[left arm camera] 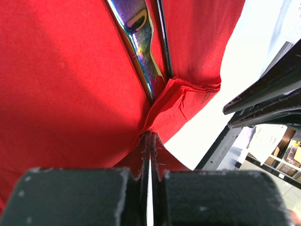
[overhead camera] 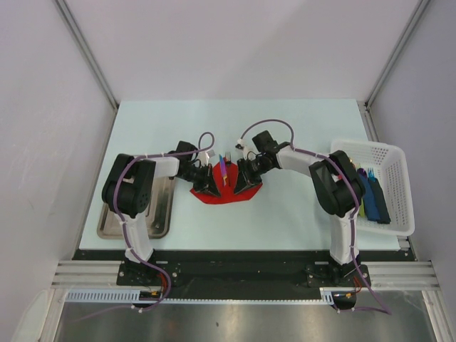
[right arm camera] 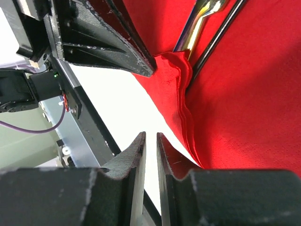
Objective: Place the utensils on the paper napkin and roll it up
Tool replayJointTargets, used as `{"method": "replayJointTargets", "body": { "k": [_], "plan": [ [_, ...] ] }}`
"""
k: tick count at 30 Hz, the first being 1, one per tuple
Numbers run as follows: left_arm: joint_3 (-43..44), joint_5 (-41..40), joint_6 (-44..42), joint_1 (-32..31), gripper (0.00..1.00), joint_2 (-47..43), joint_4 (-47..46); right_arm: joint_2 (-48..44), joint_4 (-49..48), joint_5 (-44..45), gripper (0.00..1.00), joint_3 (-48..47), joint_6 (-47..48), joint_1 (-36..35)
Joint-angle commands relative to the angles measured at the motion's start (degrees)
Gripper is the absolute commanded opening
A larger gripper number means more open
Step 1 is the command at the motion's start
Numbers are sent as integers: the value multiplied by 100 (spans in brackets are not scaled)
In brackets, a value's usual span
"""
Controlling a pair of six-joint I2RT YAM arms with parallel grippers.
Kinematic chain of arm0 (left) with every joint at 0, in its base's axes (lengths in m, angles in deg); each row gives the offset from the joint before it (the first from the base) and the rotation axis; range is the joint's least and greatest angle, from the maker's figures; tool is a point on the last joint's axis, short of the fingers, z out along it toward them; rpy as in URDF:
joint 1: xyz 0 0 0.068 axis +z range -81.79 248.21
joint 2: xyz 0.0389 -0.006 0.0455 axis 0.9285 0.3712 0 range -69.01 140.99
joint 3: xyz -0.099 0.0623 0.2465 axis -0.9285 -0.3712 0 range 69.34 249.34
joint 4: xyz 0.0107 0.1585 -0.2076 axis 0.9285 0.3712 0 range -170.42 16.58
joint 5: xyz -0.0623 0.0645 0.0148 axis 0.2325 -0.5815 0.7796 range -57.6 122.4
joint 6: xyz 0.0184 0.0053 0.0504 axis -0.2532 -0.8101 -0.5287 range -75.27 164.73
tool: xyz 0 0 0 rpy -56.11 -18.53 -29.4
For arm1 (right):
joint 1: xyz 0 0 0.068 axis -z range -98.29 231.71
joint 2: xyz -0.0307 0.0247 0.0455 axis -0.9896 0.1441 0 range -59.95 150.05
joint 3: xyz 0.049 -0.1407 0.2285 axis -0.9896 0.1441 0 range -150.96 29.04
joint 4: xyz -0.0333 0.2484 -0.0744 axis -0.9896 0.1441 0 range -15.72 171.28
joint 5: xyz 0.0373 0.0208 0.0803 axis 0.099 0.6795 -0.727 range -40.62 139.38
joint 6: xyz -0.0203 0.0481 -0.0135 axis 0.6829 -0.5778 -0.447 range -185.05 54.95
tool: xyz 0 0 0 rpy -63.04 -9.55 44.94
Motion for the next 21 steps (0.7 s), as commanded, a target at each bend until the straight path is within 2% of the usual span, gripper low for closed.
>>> {"method": "replayJointTargets", "body": {
  "k": [1,17,21],
  "plan": [
    [68,-350,-86,21,0,-28,40,14,-149,-166,20,-93,42,-70],
    [94,-307,-164,47,0,-28,84,814,-17,712,16,-269,-37,-158],
    [59,0,-217,65,0,-212,-100,867,115,853,15,-269,7,-158]
  ]
}}
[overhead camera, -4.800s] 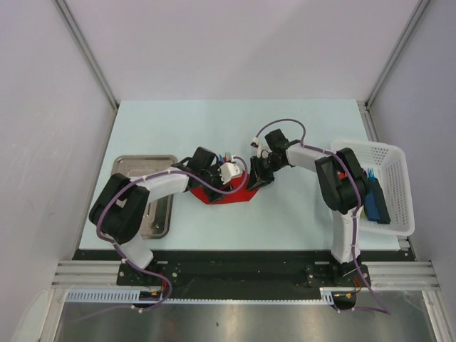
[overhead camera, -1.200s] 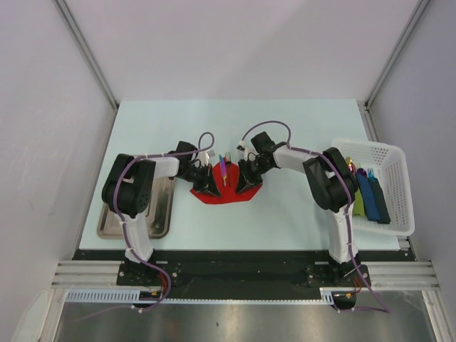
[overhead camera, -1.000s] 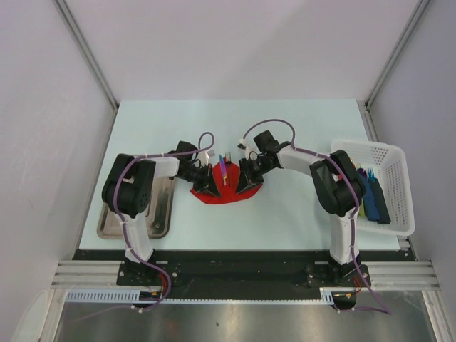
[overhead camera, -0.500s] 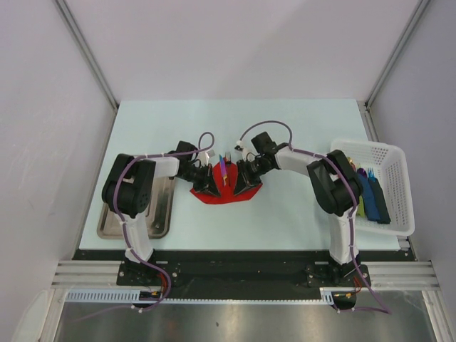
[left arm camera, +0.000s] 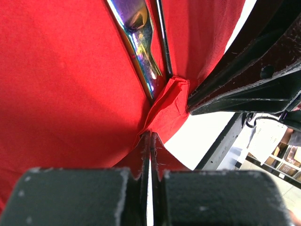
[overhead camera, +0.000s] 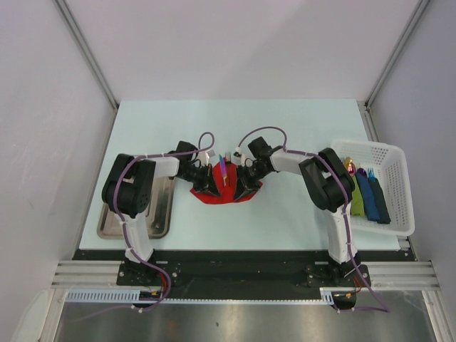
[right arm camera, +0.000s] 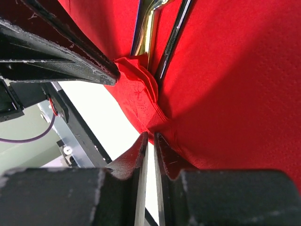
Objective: Place the utensils on the paper napkin and roll it up
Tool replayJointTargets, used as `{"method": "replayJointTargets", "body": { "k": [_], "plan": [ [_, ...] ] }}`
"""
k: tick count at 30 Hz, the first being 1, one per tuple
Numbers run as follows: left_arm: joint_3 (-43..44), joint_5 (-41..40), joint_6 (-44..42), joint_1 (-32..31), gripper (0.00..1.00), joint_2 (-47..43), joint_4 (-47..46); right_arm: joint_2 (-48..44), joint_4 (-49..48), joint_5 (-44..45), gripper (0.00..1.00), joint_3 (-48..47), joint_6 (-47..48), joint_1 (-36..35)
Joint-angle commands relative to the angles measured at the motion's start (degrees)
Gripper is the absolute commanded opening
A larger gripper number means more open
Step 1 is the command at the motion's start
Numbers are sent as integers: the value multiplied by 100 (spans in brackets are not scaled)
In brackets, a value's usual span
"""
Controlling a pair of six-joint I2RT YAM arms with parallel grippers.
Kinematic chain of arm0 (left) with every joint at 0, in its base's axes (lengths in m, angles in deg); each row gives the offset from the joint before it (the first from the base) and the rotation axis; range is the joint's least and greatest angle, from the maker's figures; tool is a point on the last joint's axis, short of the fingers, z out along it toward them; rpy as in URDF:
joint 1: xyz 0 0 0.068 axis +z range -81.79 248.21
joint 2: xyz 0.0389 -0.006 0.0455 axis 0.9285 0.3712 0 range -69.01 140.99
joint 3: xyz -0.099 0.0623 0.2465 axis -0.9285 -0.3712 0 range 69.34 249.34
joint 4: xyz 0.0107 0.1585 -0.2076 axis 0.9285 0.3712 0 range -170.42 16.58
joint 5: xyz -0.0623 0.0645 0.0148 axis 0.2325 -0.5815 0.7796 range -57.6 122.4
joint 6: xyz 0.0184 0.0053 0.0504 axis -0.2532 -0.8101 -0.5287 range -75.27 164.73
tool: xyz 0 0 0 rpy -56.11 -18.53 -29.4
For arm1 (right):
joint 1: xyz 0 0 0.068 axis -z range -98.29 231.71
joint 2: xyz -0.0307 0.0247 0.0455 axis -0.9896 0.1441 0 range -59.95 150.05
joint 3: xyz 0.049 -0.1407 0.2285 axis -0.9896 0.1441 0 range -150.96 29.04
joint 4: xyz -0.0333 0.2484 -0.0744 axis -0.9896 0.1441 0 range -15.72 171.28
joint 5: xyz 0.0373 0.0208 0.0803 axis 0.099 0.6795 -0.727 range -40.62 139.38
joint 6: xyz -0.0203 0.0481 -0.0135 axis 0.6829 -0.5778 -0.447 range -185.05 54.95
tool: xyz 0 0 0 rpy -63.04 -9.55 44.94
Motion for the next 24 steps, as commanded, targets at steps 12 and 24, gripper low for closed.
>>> {"method": "replayJointTargets", "body": {
  "k": [12,24],
  "plan": [
    [-64,988,-79,-21,7,-494,-699,343,120,619,15,-245,110,30],
    [147,4,-123,-30,0,147,-155,115,225,488,16,-464,57,56]
  ]
}}
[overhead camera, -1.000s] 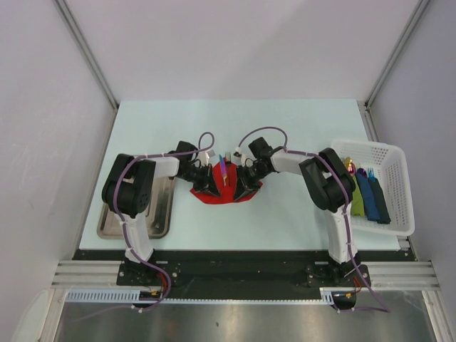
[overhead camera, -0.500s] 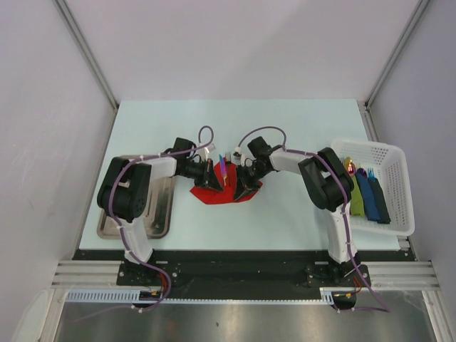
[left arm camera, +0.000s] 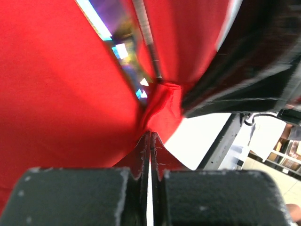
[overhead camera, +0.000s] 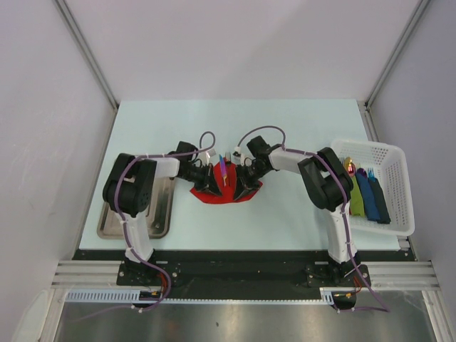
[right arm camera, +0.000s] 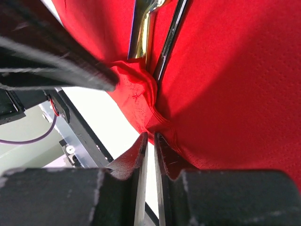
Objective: Place the utensils on the paper napkin and roll it up
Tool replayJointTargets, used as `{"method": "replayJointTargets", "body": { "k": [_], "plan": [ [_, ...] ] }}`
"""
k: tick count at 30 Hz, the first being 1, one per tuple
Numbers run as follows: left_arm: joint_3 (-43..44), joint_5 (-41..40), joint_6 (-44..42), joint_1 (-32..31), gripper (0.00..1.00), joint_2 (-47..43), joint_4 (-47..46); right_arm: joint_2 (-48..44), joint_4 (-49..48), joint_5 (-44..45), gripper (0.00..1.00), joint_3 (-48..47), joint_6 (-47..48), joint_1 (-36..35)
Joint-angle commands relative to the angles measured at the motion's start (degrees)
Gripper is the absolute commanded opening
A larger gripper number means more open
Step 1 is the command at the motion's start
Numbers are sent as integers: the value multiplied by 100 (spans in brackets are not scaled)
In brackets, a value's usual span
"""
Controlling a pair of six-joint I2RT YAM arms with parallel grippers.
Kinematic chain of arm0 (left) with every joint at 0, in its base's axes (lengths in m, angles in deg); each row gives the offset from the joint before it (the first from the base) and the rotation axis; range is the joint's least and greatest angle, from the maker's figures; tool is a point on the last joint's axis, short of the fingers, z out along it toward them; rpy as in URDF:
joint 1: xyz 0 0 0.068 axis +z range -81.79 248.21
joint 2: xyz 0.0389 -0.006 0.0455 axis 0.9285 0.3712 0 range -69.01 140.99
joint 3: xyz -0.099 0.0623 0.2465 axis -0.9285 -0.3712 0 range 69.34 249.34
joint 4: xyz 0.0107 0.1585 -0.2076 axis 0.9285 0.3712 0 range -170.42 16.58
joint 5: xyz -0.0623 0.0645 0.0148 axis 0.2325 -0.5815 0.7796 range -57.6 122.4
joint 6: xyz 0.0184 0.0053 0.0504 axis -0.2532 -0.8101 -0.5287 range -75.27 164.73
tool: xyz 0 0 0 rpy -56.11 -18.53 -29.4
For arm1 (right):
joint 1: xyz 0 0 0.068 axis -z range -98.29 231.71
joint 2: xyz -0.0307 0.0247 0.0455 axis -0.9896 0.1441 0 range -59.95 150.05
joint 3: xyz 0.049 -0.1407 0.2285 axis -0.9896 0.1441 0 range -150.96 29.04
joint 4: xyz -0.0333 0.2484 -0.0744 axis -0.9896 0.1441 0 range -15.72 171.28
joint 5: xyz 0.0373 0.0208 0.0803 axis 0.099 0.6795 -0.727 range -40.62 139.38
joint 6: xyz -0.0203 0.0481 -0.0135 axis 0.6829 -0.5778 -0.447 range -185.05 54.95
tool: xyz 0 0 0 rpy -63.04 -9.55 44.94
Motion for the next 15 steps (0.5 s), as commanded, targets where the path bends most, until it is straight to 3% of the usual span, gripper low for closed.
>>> {"method": "replayJointTargets", "body": {
  "k": [1,15],
  "plan": [
    [232,-335,-90,-1,0,204,259,-6,-70,448,16,-279,53,33],
    [232,-432,-143,-1,0,196,260,222,-157,545,17,-402,9,15]
  ]
}}
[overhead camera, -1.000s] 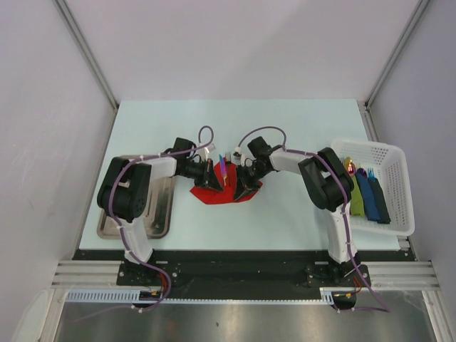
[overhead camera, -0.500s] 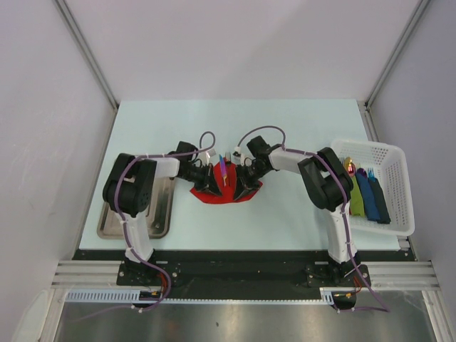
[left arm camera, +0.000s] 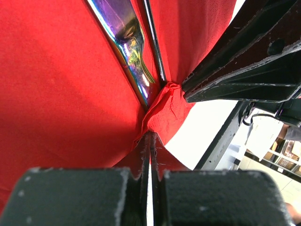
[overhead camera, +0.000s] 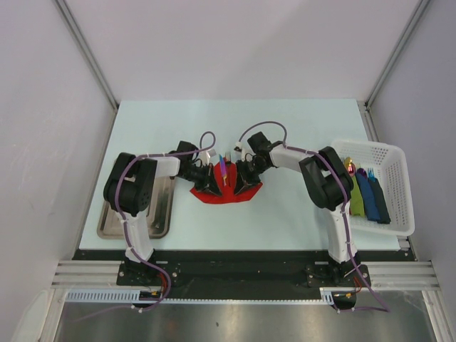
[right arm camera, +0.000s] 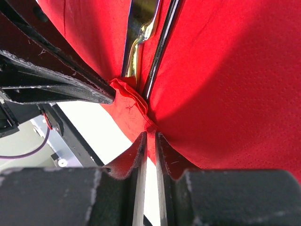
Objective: Place the utensils on the paper napkin and roll it up
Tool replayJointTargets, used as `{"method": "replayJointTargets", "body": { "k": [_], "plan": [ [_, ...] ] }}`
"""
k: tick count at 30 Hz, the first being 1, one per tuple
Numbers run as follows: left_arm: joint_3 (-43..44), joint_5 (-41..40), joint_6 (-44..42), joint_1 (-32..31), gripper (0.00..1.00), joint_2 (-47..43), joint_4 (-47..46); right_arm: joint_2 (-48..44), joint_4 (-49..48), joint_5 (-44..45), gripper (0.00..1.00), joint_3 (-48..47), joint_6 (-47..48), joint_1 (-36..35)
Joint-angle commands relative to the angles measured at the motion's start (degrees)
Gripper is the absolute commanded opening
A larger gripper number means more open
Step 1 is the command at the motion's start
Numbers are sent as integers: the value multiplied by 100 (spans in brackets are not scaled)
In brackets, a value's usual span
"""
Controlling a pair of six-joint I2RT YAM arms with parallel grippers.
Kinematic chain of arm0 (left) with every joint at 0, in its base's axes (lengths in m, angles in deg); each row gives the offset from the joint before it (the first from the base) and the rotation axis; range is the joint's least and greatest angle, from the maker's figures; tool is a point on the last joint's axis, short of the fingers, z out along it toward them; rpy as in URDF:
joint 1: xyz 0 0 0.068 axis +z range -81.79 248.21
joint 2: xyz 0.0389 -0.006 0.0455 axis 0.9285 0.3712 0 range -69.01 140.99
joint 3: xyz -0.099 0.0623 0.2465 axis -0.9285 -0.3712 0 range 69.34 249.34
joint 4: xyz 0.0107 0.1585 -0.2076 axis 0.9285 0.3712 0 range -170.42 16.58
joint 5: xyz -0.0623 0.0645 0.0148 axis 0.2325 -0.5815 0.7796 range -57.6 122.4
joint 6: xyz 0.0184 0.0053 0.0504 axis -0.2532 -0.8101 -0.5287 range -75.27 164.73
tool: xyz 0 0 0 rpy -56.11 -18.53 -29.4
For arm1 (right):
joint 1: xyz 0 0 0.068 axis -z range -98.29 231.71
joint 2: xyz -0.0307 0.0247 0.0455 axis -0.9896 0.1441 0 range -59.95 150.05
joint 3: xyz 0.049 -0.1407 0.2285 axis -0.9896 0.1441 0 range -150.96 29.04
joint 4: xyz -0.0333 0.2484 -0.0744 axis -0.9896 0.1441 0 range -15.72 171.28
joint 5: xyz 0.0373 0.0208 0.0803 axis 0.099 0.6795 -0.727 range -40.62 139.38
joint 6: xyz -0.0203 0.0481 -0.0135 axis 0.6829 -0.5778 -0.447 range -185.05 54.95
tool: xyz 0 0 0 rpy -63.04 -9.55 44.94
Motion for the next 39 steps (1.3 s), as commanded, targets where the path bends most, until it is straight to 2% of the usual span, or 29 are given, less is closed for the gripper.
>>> {"method": "replayJointTargets", "body": {
  "k": [1,11,14,15,17,19,23,26,33,39],
  "plan": [
    [112,-312,-138,-1,0,45,34,240,-149,204,17,-166,46,-42],
    [147,-373,-103,-1,0,63,78,66,150,829,18,-210,345,-95],
    [173,-373,-103,8,0,71,87,-233,89,409,28,-202,179,115],
    [174,-382,-112,8,0,72,87,-287,89,328,37,-193,152,177],
    [165,-382,-112,8,0,80,87,-418,106,170,46,-158,82,370],
    [165,-382,-112,8,0,98,87,-620,132,108,50,-88,90,476],
    [156,-373,-121,8,0,124,78,-875,141,238,67,141,81,748],
    [138,-374,-121,8,0,107,70,-946,185,414,75,404,125,951],
    [121,-373,-103,8,0,124,26,-692,45,635,78,686,204,1267],
    [138,-382,-129,8,0,133,26,-174,-385,-181,72,686,-85,1268]
  ]
}}
